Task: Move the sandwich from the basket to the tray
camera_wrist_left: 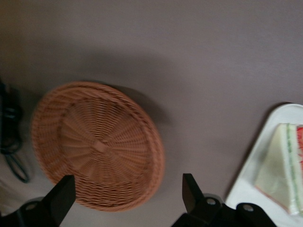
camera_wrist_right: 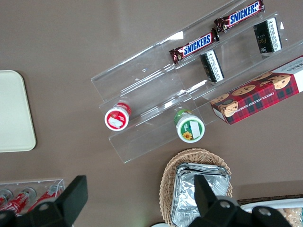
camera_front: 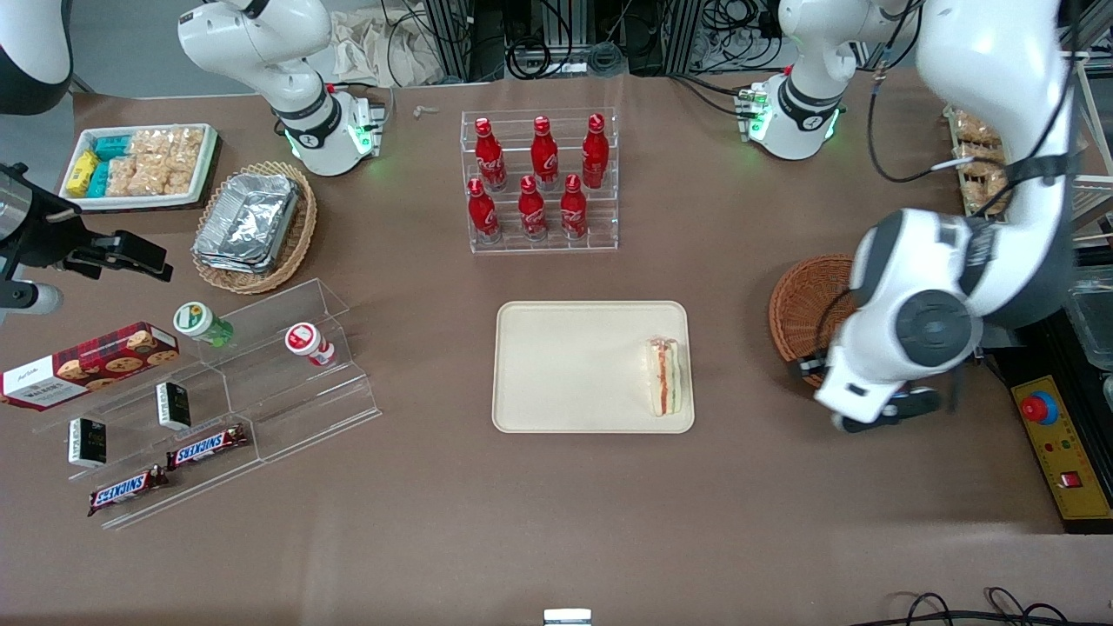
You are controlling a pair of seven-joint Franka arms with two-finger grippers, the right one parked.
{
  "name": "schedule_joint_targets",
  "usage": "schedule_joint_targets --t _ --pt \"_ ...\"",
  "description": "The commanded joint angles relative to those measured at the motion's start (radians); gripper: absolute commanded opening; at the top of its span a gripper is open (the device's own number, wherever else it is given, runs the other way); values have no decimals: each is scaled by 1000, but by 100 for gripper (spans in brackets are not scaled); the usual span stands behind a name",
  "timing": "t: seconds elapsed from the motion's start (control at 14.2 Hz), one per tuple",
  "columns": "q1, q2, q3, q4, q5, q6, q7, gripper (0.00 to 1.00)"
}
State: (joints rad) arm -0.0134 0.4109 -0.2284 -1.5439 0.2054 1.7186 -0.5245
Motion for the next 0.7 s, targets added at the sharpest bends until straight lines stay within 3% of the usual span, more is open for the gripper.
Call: schedule_joint_targets --t 0.0,0.35,0.63 --pt "41 -66 -8 -21 12 -46 70 100" --pt "102 -158 0 -33 -3 -100 257 100" --pt "90 -296 99 -157 -59 -64 423 100"
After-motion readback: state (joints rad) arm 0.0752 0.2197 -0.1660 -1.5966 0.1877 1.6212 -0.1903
